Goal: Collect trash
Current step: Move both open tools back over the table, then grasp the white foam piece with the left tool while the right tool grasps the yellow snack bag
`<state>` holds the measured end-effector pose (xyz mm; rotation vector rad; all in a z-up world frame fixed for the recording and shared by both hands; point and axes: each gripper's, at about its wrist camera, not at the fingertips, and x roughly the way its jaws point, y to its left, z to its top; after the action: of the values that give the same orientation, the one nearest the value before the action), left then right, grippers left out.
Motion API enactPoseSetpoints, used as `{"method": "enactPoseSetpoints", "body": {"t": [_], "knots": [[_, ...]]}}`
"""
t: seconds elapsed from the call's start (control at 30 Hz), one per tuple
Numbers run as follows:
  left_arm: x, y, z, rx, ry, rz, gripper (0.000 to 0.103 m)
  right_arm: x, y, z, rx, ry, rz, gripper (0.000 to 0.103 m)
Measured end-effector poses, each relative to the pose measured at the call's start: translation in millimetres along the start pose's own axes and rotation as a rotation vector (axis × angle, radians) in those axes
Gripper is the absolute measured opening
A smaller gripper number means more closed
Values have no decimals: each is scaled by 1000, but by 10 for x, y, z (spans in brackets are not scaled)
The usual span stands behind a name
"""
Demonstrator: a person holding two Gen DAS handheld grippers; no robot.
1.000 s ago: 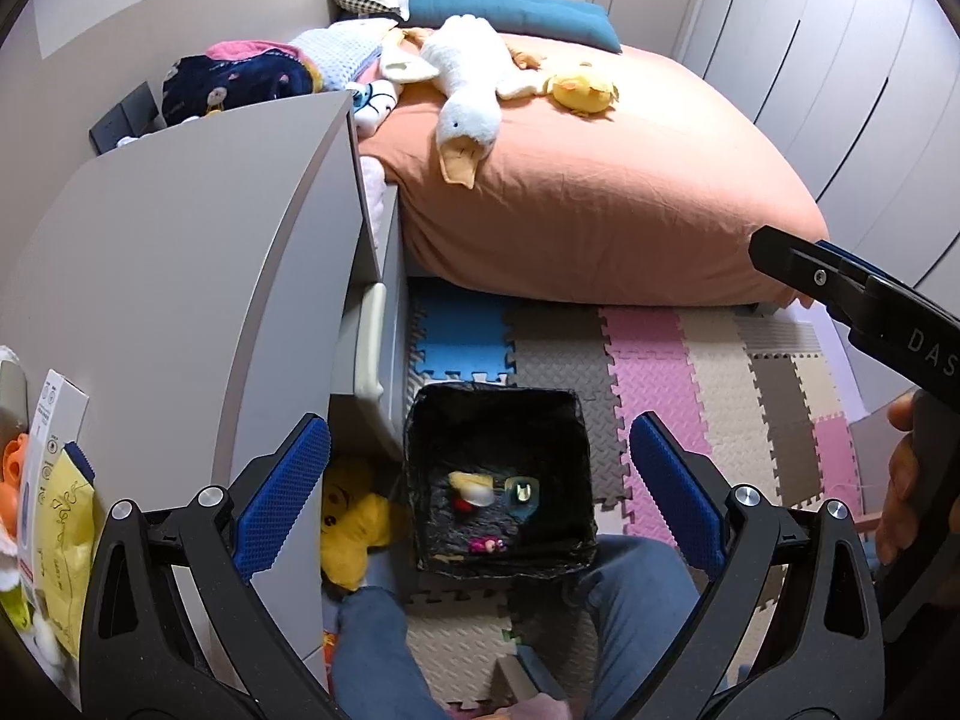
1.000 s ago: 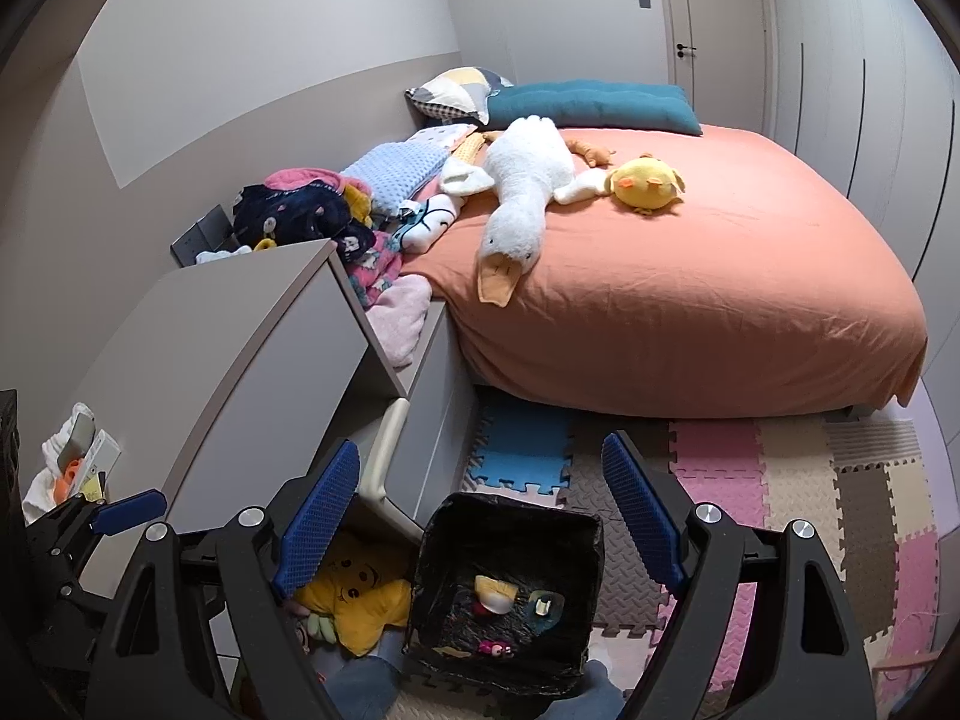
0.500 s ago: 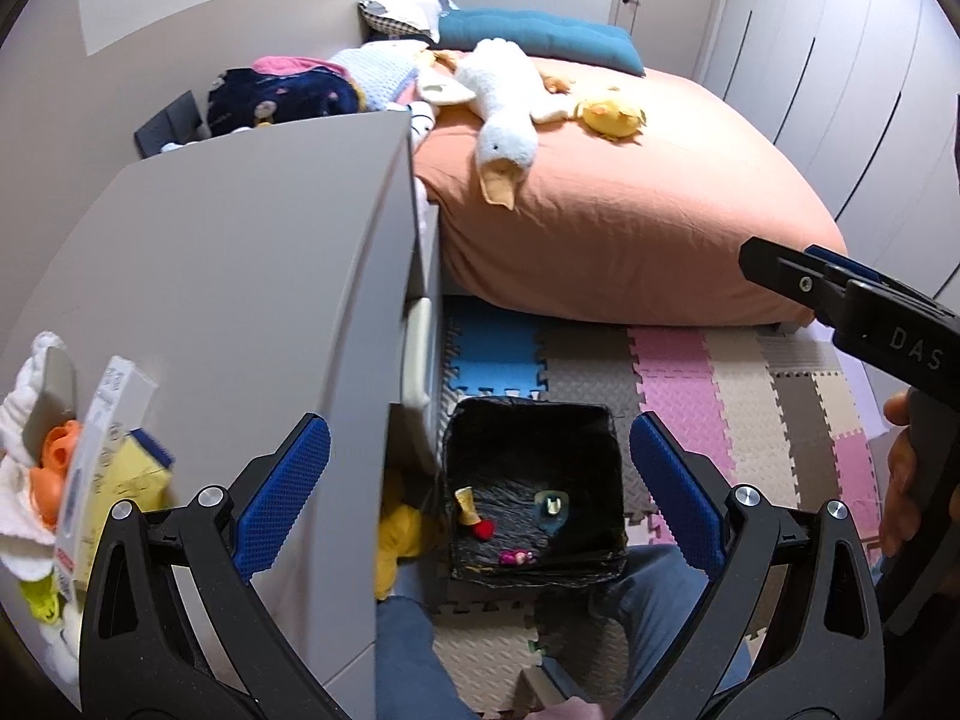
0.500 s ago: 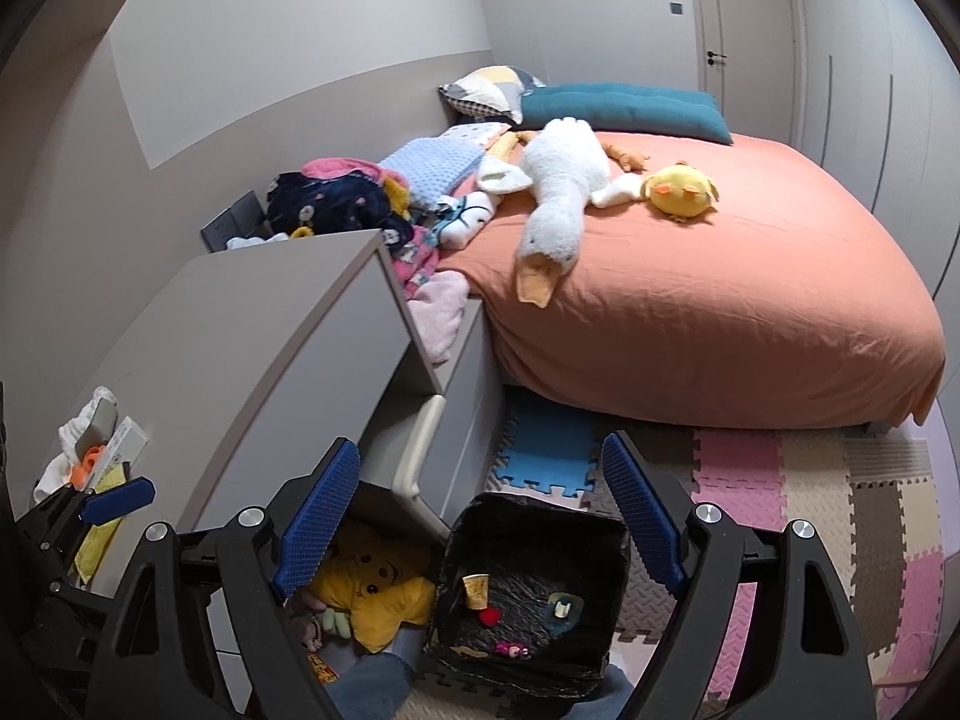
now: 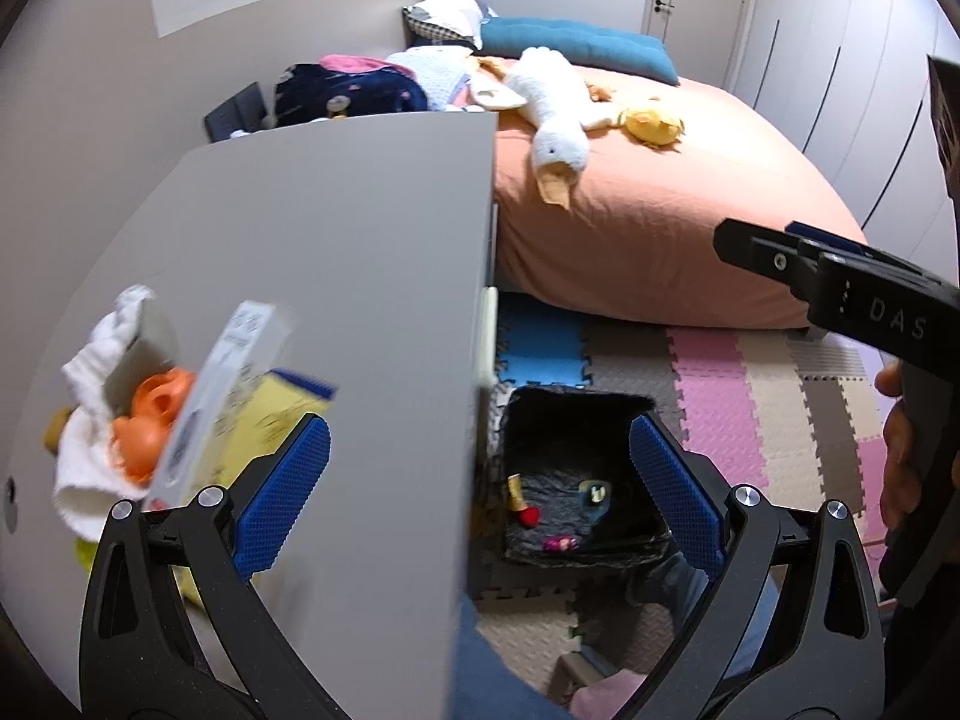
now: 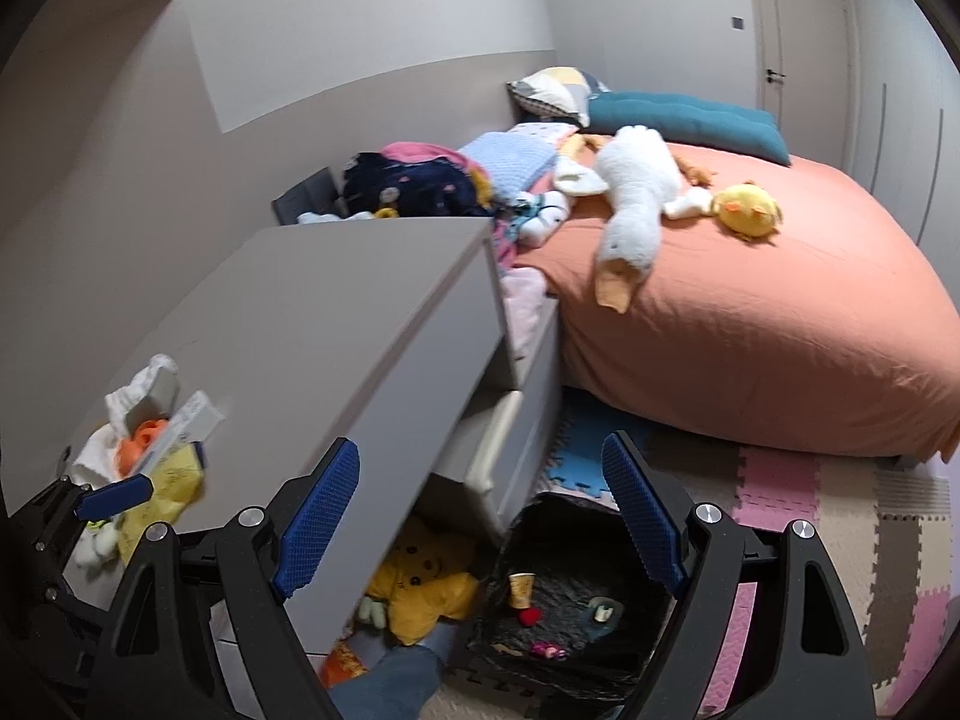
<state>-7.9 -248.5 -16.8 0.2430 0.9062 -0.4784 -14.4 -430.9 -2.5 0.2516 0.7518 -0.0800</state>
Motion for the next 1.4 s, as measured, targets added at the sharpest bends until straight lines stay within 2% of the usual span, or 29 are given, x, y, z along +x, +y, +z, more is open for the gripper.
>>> {"method": "enactPoseSetpoints", "body": {"t": [0.5, 0.9, 1.17, 1.2, 1.27, 1.4], "knots": [[-395, 833, -494, -66, -13, 112, 97, 241, 1031, -200, -124, 82, 132, 83], [-536, 1387, -822, -130, -3, 139, 97, 455, 1664, -433, -203, 179, 232, 83], [-427, 1693, -1021, -183, 9, 128, 97, 676, 1978, -526, -202, 238, 268, 83], [-390, 1732, -1042, -191, 13, 126, 97, 702, 2008, -538, -206, 241, 261, 83], [-351, 1762, -1078, -200, 18, 125, 97, 748, 2050, -561, -207, 250, 253, 73], [-270, 1808, -1102, -206, 28, 117, 96, 809, 2101, -583, -202, 259, 252, 67]]}}
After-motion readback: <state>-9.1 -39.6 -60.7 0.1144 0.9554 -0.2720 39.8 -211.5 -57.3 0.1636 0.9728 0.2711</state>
